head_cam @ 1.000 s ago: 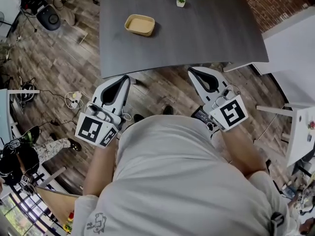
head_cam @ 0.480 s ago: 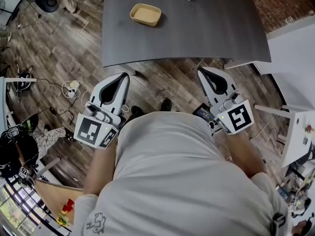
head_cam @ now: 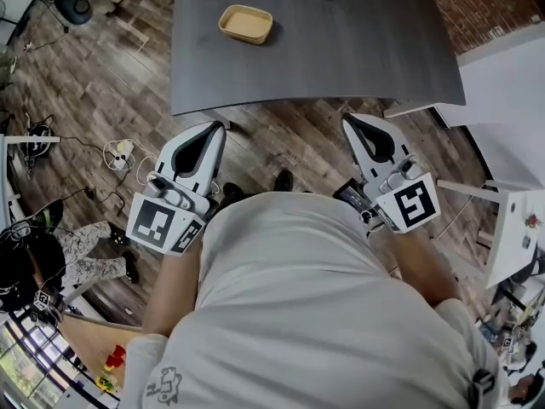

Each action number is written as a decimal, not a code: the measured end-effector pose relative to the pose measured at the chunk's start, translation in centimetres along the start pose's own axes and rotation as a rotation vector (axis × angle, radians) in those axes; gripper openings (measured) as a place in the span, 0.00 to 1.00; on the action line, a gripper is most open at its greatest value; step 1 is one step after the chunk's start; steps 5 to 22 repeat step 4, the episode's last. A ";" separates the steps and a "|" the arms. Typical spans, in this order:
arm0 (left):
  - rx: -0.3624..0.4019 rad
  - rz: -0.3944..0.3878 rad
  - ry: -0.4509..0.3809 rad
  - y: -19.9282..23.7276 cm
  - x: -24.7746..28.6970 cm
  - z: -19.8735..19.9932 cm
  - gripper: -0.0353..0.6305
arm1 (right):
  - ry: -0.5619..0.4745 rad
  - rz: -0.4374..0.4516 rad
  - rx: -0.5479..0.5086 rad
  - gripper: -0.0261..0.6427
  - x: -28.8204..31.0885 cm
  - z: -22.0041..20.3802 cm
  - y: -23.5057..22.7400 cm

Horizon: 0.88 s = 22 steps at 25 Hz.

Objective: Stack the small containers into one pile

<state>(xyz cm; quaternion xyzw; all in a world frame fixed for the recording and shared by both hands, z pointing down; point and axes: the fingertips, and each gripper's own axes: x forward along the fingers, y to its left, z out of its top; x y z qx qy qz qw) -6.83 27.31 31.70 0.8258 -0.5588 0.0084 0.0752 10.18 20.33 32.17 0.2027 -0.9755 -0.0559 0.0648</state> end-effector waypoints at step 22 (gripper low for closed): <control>-0.001 -0.006 0.003 -0.1 0.4 0.1 0.07 | -0.002 -0.008 0.010 0.05 -0.1 0.2 -0.3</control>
